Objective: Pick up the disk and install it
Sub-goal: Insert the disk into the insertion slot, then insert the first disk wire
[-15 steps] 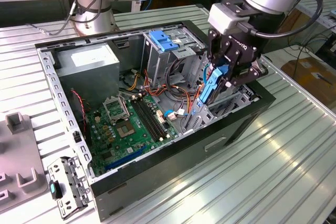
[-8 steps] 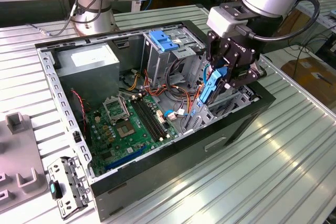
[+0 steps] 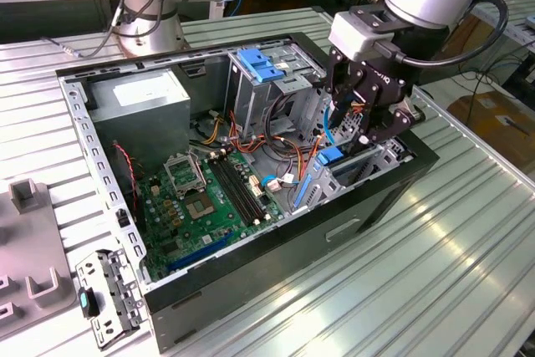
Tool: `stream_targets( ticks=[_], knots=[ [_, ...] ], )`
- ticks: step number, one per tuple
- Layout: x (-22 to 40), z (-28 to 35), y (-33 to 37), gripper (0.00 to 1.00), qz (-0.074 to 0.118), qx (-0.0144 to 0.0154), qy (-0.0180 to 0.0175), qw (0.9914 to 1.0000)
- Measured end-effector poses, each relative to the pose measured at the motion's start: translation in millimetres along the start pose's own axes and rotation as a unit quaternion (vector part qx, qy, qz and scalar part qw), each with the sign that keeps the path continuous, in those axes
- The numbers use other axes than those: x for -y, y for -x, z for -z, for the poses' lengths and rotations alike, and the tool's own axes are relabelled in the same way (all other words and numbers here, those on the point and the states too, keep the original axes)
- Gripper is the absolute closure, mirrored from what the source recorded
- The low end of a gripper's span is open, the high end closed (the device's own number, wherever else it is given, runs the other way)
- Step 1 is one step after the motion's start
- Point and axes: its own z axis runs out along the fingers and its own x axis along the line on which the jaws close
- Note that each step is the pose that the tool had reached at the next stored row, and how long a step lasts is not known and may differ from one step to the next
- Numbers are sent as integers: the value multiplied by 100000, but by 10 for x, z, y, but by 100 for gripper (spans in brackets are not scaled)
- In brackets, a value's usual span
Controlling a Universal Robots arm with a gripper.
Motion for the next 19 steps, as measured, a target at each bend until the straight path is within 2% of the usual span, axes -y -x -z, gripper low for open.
stream_targets(
  ticks=[1, 2, 5, 19],
  knots=[
    [1, -37, 0, 57, -1, 1, 1, 100000],
    [1, -61, -1, 70, -3, -3, 1, 100000],
    [3, -131, -1, 88, 1, 2, 1, 100000],
    [3, -149, -1, 89, 0, -4, 2, 100000]
  ],
)
